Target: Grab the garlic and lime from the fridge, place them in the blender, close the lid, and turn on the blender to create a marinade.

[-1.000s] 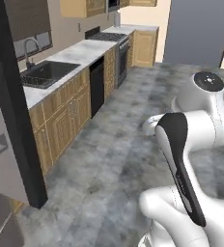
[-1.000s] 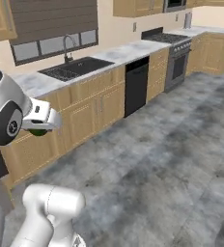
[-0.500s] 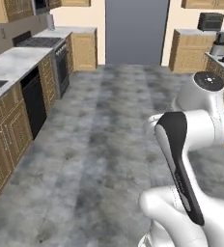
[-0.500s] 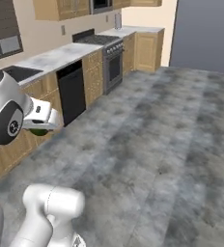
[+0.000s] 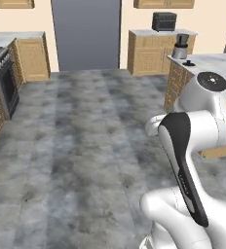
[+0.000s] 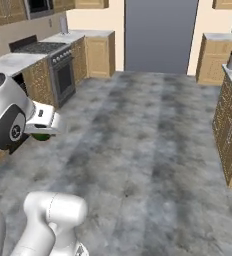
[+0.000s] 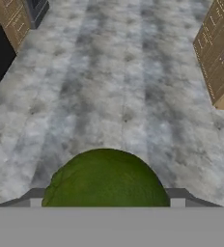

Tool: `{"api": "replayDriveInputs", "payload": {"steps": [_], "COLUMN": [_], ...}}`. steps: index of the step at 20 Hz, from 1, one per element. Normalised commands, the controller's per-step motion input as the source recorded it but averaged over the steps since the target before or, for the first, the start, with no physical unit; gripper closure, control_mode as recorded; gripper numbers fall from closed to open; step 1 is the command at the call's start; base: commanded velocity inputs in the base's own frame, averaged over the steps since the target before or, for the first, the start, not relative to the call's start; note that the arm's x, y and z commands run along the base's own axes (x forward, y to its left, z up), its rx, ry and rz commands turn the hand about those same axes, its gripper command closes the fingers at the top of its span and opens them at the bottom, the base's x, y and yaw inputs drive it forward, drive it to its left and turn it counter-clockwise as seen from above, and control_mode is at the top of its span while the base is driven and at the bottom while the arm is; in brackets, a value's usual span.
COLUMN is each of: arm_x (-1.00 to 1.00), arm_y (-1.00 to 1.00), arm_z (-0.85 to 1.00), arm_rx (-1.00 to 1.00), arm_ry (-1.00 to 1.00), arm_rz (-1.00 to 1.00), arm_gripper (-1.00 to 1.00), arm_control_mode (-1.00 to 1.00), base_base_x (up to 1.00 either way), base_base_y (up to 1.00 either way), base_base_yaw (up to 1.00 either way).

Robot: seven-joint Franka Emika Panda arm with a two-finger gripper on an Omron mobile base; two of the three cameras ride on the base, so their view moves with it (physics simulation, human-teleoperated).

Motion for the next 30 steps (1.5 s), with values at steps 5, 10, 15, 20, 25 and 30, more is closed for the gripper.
{"api": "replayDriveInputs", "payload": {"steps": [5, 10, 15, 20, 25, 30], "arm_x": [0.0, 0.0, 0.0, 0.0, 0.0, 0.0], "arm_y": [0.0, 0.0, 0.0, 0.0, 0.0, 0.0], "arm_z": [0.0, 0.0, 0.0, 0.0, 0.0, 0.0], "arm_rx": [0.0, 0.0, 0.0, 0.0, 0.0, 0.0], "arm_ry": [0.0, 0.0, 0.0, 0.0, 0.0, 0.0], "arm_rz": [0.0, 0.0, 0.0, 0.0, 0.0, 0.0], "arm_gripper": [1.0, 1.0, 1.0, 1.0, 1.0, 1.0], "arm_control_mode": [1.0, 1.0, 1.0, 1.0, 1.0, 1.0], "base_base_x": [1.0, 1.0, 1.0, 1.0, 1.0, 1.0], "base_base_y": [0.0, 0.19, 0.79, 1.0, 1.0, 1.0], "base_base_yaw": [-0.5, -0.56, -0.51, -0.51, -0.53, -0.53]}}
